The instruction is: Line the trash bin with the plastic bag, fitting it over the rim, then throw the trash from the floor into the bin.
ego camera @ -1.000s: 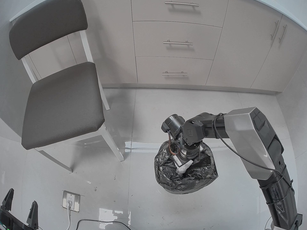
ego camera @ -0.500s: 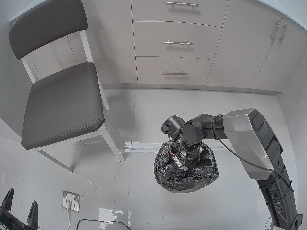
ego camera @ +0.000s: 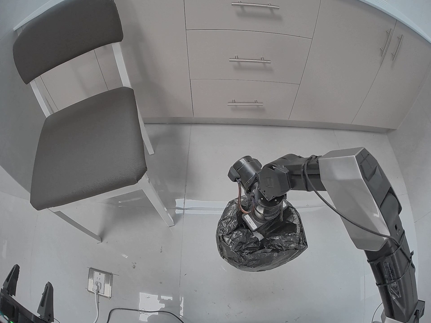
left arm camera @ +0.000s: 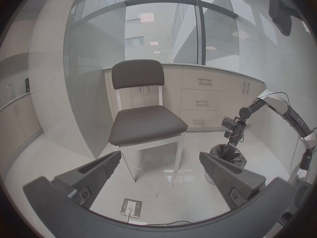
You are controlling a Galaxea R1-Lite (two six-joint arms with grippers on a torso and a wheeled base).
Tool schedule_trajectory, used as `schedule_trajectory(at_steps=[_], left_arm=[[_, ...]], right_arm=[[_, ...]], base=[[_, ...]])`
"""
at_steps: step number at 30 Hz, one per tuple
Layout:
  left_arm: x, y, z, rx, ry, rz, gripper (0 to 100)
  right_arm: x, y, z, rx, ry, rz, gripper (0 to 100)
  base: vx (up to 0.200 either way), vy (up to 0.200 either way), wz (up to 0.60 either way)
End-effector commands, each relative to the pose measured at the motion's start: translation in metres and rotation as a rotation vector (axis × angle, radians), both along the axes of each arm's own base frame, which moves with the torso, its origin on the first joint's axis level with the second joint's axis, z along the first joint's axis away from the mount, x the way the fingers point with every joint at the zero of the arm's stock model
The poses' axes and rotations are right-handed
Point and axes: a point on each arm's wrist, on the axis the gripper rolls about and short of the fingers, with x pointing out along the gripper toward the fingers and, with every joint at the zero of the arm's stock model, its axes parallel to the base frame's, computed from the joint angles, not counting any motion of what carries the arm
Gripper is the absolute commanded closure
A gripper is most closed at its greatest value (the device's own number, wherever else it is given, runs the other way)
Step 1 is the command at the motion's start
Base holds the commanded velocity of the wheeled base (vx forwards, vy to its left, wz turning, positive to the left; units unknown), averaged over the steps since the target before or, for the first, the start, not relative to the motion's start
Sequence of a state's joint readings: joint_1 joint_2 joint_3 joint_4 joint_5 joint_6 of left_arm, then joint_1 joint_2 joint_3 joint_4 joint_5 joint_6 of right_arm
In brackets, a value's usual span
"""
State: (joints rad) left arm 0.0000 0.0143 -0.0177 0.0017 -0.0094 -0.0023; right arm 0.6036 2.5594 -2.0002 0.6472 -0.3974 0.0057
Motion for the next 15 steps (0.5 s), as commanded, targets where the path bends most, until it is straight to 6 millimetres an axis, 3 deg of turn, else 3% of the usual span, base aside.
schedule_trajectory(at_steps=[1,7,8,15], left_arm=[[0.000,0.000,-0.005,-0.001,0.003,0.000,0],[0.000,0.000,-0.005,-0.001,0.003,0.000,0],[0.000,0.000,-0.005,-0.001,0.003,0.000,0],[0.000,0.000,-0.005,-0.001,0.003,0.000,0]], right_arm=[[-0.001,-0.003,0.018,0.014,-0.030,0.006,100],[-0.001,-0.008,0.033,0.022,-0.055,-0.002,100],[0.000,-0.009,0.034,0.021,-0.055,-0.004,0],[-0.001,-0.016,0.055,0.048,-0.091,-0.018,0]], base=[[0.000,0.000,0.00],[0.000,0.000,0.00],[0.000,0.000,0.00],[0.000,0.000,0.00]])
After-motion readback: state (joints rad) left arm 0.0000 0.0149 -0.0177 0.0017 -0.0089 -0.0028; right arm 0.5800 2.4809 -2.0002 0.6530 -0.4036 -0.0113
